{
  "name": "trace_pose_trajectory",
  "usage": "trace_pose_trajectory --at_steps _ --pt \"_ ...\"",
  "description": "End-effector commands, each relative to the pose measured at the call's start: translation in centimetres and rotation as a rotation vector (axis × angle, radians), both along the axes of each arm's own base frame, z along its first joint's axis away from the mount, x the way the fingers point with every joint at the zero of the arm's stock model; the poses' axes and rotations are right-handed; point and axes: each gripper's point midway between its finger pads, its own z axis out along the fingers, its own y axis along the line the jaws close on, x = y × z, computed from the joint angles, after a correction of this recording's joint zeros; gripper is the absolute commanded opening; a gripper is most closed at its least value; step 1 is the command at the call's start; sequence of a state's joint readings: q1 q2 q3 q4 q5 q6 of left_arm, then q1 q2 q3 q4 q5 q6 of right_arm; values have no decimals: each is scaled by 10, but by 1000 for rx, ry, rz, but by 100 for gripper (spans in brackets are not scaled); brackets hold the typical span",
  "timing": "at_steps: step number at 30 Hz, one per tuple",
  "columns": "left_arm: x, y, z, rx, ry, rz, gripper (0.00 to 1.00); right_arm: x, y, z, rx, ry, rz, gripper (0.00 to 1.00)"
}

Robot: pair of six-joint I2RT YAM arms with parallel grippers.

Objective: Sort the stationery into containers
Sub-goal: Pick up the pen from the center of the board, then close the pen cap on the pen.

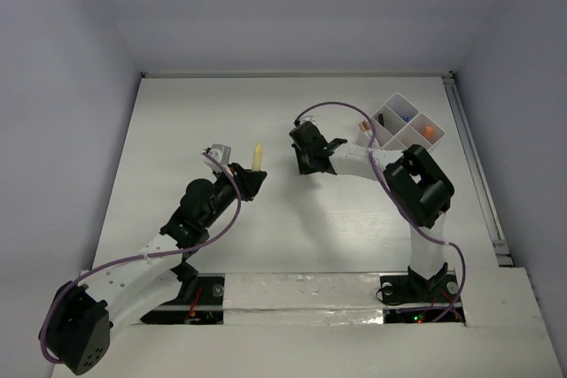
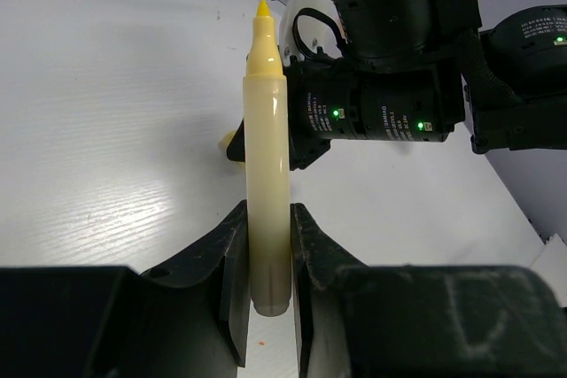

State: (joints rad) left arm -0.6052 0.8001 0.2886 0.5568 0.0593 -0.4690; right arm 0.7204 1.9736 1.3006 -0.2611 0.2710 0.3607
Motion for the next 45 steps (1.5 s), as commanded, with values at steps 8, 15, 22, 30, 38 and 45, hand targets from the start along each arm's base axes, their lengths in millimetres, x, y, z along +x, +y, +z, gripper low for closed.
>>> trace_pose_trajectory --at_steps 8,15,22,30,38,45 --pt "3 -6 10 -22 -42 -20 0 23 31 98 211 -198 23 0" --pt "8 -7 0 2 -22 -10 0 17 69 220 632 -418 91 0" --pt "13 -8 -8 27 -5 -3 0 -8 93 269 851 -478 150 0" --pt "16 -4 -9 34 -13 25 0 -19 118 260 909 -413 180 0" --pt "17 -1 -7 38 -25 38 0 -22 130 245 901 -370 182 0" --pt "17 1 -5 40 -32 45 0 -22 135 233 880 -346 173 0"
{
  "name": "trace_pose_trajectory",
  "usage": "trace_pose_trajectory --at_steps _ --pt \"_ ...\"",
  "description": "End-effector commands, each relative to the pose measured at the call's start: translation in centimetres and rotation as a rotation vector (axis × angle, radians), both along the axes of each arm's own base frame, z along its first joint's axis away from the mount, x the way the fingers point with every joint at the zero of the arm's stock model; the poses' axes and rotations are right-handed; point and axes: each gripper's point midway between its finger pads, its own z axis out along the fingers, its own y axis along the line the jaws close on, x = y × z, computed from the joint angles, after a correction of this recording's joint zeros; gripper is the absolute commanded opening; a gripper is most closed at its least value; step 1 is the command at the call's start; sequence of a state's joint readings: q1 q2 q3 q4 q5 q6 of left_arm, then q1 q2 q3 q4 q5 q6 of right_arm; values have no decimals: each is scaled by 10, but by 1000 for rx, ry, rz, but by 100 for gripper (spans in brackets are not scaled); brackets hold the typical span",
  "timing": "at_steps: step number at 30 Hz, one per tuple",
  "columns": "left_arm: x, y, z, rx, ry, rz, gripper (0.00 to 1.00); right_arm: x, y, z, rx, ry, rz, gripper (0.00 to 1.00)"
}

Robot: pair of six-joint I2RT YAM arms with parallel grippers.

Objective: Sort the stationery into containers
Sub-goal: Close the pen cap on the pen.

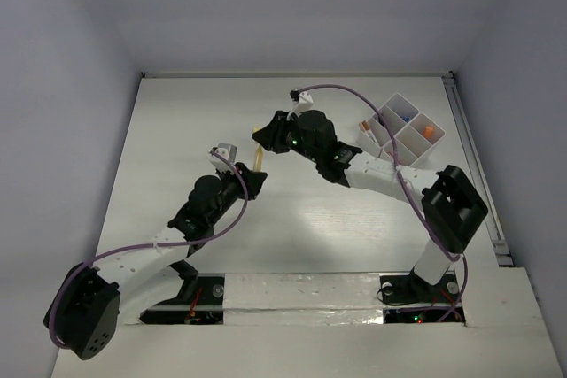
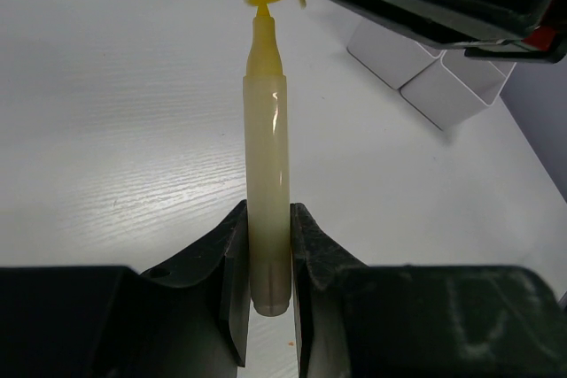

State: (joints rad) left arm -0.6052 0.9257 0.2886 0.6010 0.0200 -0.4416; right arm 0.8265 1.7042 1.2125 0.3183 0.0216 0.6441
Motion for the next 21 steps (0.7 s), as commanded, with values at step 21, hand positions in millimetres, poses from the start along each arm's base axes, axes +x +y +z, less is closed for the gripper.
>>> trace_pose_trajectory --at_steps 21 --pt "7 11 31 -41 -100 68 0 -20 19 18 107 -31 20 0"
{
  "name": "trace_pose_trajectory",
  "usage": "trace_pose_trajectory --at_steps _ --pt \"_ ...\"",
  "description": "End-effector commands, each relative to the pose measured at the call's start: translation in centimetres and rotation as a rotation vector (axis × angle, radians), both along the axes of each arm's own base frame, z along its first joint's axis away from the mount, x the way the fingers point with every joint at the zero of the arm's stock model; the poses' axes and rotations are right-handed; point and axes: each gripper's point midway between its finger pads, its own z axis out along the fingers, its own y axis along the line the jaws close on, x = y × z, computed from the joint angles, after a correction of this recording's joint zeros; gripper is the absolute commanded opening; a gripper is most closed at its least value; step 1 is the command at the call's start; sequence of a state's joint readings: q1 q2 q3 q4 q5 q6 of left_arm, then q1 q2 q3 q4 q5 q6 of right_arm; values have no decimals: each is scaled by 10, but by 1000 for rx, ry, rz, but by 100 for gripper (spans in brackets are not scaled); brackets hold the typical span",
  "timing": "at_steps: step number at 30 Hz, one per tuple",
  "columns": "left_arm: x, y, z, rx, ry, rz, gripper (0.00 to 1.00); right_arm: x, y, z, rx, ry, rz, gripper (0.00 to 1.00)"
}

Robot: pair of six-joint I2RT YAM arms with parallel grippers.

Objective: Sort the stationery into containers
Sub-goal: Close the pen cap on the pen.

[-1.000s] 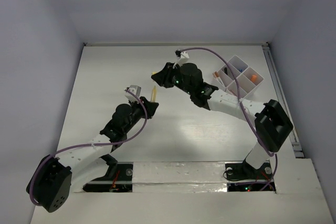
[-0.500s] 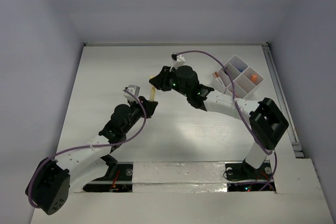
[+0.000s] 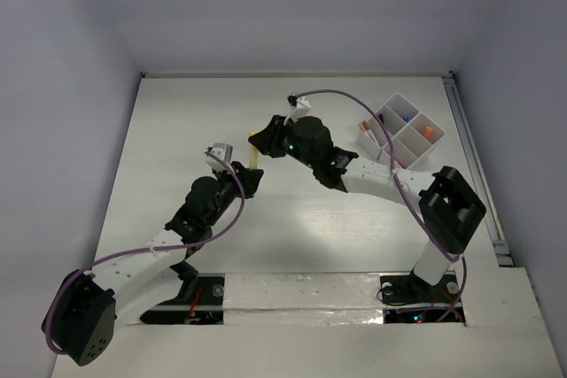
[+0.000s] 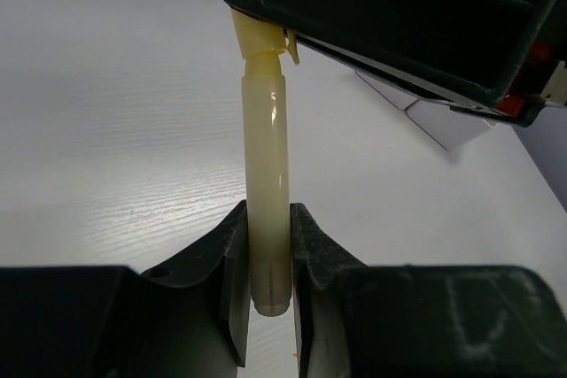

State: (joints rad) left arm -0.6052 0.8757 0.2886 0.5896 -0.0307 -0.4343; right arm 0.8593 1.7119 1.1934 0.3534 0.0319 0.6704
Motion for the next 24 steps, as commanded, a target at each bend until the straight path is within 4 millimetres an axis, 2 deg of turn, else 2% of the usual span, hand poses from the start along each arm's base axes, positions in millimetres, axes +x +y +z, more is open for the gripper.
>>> trace_pose_trajectory --at_steps 1,10,15,19,24 --pt "3 2 18 -34 -61 19 0 -7 8 22 89 -42 1 0" --pt "2 10 25 -51 -86 53 0 -28 15 25 199 -38 27 0" --pt "0 11 29 -59 -97 53 0 -31 19 13 197 -16 51 0" --pt "-3 10 35 -77 -117 38 0 -45 26 19 258 -34 117 0" --pt "-9 9 44 -112 -139 17 0 -51 28 19 259 -43 152 0"
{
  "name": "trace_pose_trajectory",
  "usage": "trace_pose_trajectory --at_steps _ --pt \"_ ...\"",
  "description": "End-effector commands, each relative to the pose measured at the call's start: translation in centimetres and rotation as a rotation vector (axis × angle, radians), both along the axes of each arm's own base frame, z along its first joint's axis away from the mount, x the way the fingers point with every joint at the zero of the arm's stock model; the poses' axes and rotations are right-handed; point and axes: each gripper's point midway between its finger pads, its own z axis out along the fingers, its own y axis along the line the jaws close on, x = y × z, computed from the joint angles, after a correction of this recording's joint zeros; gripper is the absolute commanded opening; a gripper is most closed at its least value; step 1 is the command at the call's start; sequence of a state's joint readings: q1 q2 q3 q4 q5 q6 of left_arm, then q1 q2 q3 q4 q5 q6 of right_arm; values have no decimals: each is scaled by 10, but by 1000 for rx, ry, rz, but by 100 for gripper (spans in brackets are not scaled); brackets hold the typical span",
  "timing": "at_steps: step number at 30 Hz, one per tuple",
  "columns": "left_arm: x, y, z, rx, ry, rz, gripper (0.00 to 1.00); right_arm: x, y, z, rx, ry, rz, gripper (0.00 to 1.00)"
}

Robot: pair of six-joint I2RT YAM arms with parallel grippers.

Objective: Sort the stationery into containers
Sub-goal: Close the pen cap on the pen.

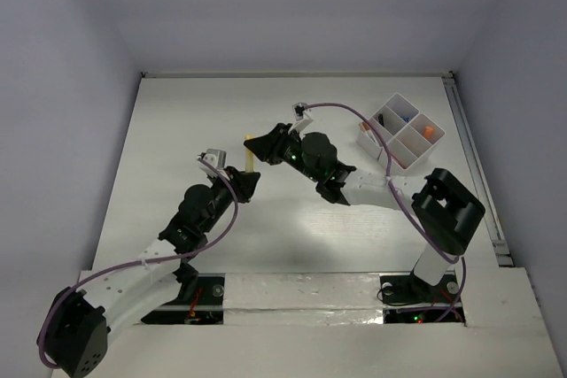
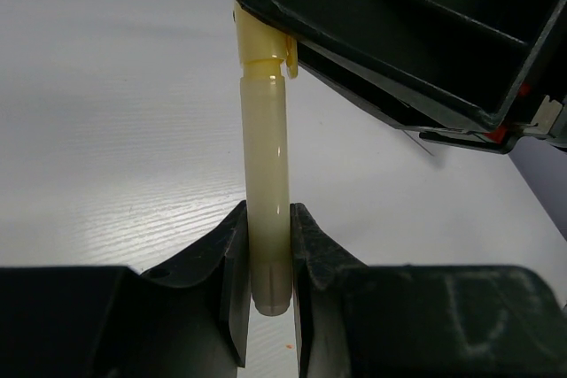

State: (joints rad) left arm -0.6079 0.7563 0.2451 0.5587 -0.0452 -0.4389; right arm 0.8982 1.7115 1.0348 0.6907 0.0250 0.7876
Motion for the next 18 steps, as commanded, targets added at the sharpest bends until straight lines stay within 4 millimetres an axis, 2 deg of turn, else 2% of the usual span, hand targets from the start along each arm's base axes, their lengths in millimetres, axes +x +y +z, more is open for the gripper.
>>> trace_pose_trajectory --at_steps 1,10,13,18 --pt "2 -1 36 -85 -104 1 0 -28 16 8 42 -28 115 0" --pt "-3 0 55 -112 -130 -10 0 -33 11 1 4 -28 125 0" --pt "-1 5 56 -107 -124 24 0 -31 4 -3 -17 -35 97 0" --pt "4 10 55 -95 -106 63 0 -36 5 -12 -92 -31 33 0"
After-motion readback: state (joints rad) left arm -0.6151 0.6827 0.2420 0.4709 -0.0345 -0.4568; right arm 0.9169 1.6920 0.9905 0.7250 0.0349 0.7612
